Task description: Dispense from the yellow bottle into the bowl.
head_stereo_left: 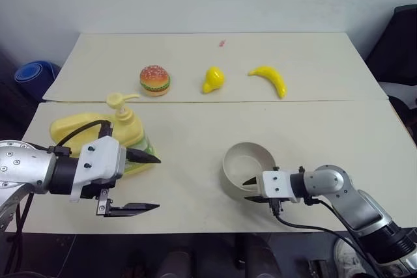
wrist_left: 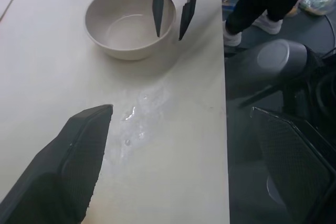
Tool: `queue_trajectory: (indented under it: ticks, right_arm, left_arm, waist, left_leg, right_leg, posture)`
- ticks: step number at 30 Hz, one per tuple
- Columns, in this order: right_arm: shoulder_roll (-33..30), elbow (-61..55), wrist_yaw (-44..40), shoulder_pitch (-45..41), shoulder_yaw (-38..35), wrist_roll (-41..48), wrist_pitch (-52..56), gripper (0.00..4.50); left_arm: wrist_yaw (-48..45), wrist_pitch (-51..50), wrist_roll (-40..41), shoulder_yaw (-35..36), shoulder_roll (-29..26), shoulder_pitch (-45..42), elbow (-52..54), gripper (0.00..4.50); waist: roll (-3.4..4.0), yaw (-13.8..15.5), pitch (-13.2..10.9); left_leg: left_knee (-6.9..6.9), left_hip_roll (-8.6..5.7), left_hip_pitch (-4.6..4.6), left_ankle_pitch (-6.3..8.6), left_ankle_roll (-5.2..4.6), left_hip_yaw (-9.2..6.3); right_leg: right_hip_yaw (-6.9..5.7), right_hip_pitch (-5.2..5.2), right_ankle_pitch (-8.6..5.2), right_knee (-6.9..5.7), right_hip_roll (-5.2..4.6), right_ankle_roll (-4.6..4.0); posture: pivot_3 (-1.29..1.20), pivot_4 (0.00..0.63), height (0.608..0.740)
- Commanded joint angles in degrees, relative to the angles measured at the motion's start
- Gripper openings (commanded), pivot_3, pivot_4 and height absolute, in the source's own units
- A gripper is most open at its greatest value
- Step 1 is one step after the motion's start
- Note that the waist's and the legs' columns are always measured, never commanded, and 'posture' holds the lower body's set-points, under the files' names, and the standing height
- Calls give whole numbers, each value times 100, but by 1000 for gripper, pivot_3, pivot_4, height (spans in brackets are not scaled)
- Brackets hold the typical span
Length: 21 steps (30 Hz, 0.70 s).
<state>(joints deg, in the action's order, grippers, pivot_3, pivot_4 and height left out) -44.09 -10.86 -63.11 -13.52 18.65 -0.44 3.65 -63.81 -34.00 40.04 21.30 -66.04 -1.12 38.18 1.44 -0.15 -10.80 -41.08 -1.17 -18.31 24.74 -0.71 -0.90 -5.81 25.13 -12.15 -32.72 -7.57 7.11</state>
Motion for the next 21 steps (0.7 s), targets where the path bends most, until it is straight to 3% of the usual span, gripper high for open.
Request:
queue_trajectory:
  ticks: [1, 2, 13, 17, 21]
  right_arm:
    - [51, 41, 29, 91, -40, 32, -238, 293]
    - [52, 90, 42, 120, -33, 16, -316, 26]
    - [-6, 830, -203, -108, -206, 304, -1002, 26]
    - [59, 947, -679, -939, -244, 568, -969, 26]
    - [572, 1437, -1301, -2384, -55, 824, -765, 26]
  left_arm:
    - [14, -10, 27, -1, 3, -50, 51, 4500]
    - [22, -10, 18, -11, 12, -53, 50, 4500]
    - [-15, 53, -121, 172, -56, -283, -378, 4500]
    - [-104, -68, 90, 289, -263, -950, -845, 4500]
    - [76, -592, 616, 290, -553, -2190, -1451, 4500]
  waist:
    - [0, 0, 0]
    - [-3, -1, 2]
    - [-15, -4, 8]
    - [-21, -7, 0]
    - [-36, -68, -9]
  left_leg:
    - [0, 0, 0, 0, 0, 0]
    - [0, 0, 0, 0, 0, 0]
    - [-11, 1, 11, -1, 1, -2]
    - [-20, 1, 7, -9, 4, -2]
    - [-18, 5, 4, -15, 11, 0]
  right_leg:
    - [0, 0, 0, 0, 0, 0]
    - [0, 0, 0, 0, 0, 0]
    - [7, -5, 0, -17, 0, -2]
    - [9, -2, 8, -24, 1, -15]
    - [10, 8, 13, -28, 7, -21]
  posture:
    - [0, 150, 740]
    - [0, 150, 740]
    - [0, 150, 740]
    - [0, 150, 740]
    - [0, 150, 740]
